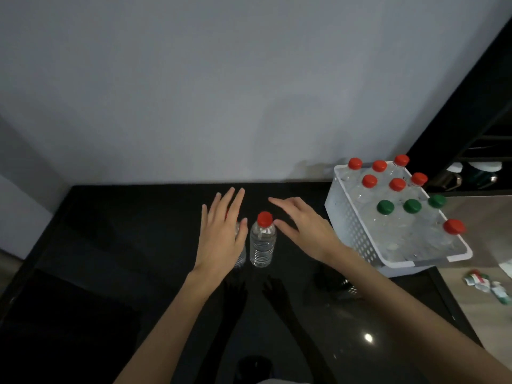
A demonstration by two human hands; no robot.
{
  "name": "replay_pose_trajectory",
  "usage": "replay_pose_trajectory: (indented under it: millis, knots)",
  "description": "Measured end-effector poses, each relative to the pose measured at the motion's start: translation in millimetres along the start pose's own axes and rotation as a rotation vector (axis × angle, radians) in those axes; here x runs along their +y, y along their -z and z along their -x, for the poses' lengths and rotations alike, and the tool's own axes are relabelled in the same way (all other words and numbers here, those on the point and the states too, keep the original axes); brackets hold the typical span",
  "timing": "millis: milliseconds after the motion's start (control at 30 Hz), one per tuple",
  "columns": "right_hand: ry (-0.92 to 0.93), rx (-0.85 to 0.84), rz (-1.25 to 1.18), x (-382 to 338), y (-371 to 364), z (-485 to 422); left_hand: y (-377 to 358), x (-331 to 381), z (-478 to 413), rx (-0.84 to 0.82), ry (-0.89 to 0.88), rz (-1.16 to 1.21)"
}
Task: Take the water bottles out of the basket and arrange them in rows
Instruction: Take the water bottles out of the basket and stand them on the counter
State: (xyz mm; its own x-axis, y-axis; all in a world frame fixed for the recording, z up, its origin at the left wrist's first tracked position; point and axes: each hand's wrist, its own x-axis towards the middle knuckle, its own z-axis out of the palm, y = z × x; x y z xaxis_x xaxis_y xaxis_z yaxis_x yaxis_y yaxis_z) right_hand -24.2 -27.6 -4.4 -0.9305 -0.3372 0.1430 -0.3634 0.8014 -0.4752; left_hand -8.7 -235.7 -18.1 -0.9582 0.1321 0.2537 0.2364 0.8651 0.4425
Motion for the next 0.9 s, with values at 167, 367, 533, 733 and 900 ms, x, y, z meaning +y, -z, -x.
replay_pose_trajectory:
  millis: [167, 367, 533, 733, 900]
  knots:
    - [-0.075, 0.281, 0.025, 34.2, 57.2, 33.7, 10.1, 72.2, -23.7, 0.161, -0.172, 0.038]
    - [-0.199, 0.406, 0.016, 105.0, 109.6, 79.4, -29.2, 165.9, -45.5, 0.088, -0.257, 0.245]
    - [-0.261, 0.397, 0.031, 167.2, 133.1, 119.7, -104.7, 213.7, -56.1, -0.115, -0.162, 0.338]
    - [-0.379, 0.316, -0.016, 231.5, 134.8, 148.4, -184.4, 228.8, -62.0, -0.263, 0.035, 0.316]
    - [-0.393, 0.185, -0.138, 264.3, 120.4, 157.2, -213.0, 231.7, -64.9, -0.176, 0.069, 0.201]
